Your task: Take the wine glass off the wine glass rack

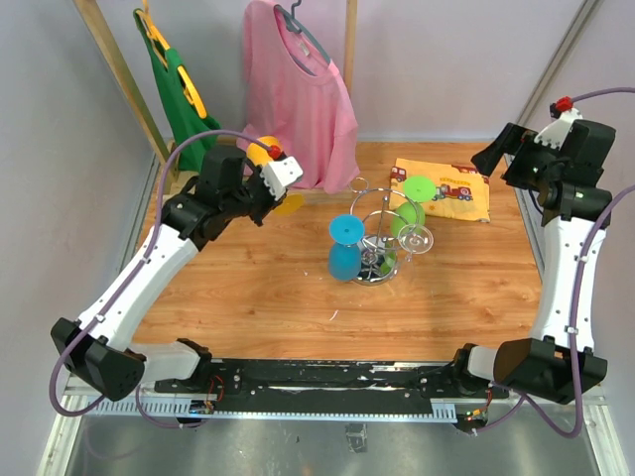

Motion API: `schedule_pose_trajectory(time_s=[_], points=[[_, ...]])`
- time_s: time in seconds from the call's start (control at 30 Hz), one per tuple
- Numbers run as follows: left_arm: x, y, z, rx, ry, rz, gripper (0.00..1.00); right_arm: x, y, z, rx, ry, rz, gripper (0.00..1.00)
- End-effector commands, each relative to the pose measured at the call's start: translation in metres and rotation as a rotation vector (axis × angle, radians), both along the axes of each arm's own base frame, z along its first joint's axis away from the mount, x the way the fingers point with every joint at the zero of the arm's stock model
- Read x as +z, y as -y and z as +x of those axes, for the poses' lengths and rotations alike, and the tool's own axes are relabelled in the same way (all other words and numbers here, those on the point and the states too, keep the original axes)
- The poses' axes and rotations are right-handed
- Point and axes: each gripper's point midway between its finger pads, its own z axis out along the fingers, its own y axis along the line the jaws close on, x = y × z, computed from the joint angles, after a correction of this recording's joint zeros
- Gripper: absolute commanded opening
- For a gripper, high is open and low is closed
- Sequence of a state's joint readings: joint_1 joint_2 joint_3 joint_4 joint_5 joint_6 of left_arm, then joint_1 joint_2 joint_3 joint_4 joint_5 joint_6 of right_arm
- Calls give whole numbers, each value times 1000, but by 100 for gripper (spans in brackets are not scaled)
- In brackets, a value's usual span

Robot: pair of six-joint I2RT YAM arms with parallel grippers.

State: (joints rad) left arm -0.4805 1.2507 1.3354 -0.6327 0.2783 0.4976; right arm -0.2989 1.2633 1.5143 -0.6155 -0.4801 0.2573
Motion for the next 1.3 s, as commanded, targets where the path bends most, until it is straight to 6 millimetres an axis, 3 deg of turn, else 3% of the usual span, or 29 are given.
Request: schedule_pose_trajectory(time_s=[0.0, 0.27, 0.53, 0.67, 0.83, 1.0, 1.27], points=[[16, -17, 11, 23, 187, 156, 0, 14, -14, -3, 43, 16, 29, 99], [10, -28, 18, 50, 394, 389, 0, 28, -36, 6, 99, 18, 41, 98], [-15, -46, 29, 110, 607, 607, 0, 36, -52, 9, 136, 25, 32, 99], [-20, -51, 35, 160, 654, 638, 0, 35, -52, 6, 133, 22, 33, 98], [-16, -43, 32, 111, 657, 614, 0, 45, -62, 11, 171, 31, 48, 98], [-13, -31, 20, -22, 660, 608, 0, 69, -100, 17, 291, 41, 38, 99], [-11, -8, -11, -251, 687, 593, 0, 77, -166, 14, 467, 26, 47, 99]])
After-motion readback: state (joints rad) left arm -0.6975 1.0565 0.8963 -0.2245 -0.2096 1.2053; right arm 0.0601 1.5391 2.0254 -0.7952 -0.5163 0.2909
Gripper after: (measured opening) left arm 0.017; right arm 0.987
